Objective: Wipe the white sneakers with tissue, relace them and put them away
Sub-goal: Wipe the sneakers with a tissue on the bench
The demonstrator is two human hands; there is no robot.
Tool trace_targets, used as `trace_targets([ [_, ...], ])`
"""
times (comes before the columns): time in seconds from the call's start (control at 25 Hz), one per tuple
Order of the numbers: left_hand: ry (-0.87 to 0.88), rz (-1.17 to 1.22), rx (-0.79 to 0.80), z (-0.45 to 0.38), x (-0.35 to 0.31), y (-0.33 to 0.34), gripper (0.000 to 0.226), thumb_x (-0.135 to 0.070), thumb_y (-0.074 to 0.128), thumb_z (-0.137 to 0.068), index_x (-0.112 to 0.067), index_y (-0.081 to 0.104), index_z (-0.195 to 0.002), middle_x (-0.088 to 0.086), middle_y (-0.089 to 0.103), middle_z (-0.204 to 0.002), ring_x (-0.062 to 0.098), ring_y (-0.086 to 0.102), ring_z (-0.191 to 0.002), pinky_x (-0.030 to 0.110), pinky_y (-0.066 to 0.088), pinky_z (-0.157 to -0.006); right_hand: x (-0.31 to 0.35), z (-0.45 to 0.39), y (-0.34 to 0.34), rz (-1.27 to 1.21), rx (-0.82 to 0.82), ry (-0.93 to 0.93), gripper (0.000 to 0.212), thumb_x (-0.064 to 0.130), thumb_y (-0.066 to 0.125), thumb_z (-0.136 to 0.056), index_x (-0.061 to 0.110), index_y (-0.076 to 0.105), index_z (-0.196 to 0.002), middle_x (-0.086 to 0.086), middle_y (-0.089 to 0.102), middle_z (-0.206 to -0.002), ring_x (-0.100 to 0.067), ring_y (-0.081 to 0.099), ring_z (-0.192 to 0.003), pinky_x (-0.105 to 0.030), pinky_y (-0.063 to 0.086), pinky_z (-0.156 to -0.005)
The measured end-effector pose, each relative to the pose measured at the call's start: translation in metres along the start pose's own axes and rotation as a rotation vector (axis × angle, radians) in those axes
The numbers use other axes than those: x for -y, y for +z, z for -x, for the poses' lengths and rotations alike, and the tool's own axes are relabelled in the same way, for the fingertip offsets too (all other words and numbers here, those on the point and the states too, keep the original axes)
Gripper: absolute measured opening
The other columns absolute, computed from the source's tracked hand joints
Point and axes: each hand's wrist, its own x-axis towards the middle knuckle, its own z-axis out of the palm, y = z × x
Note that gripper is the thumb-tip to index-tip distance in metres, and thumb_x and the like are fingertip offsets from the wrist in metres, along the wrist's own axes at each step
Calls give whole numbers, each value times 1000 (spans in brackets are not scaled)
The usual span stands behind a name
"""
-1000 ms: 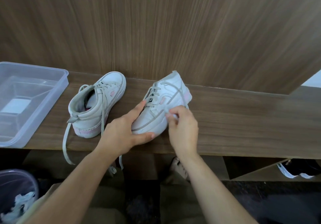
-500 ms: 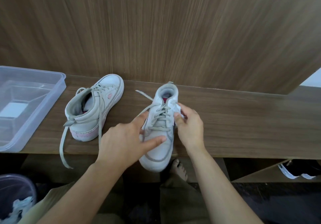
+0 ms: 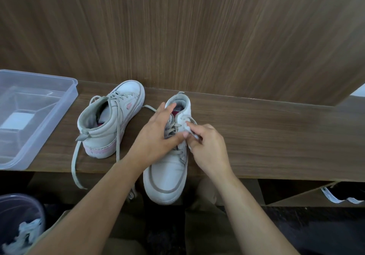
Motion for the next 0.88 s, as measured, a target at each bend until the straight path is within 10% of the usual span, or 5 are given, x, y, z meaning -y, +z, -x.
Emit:
trace_targets([
  [0.24,-5,-247,76,-16,-30,-15,51,-33,79,-67,-28,48,-107,-19,49,-85,4,50,-79,22,36,-66,-11,-5,-10,-214,-131,192,26,17,57,-90,25,68,-113,5,64,-104,-10,59,-95,-26,50,-82],
  [0.48,203,-785,167,-82,-60,-16,50,-3,65,-78,-29,53,-119,-4,24,-154,22,23,-140,47,31,-105,-37,-11,-20,-231,-412,369,22,23,56,-88,28,69,-106,0,68,-97,-20,65,-88,-38,54,-81],
  [0.68,284,-876,210,-84,-76,22,55,-23,58,-83,-29,42,-135,-5,31,-151,18,15,-144,50,18,-113,-52,-22,-33,-492,-644,486,17,18,57,-89,31,63,-98,1,67,-92,-18,66,-87,-44,55,-84],
  [0.88,267,-444,5,-45,-63,41,5,-18,60,-87,-15,60,-91,8,55,-134,6,11,-142,33,18,-114,-38,-13,-27,-643,-611,403,24,16,60,-89,38,52,-88,3,63,-85,-13,64,-79,-35,55,-73],
])
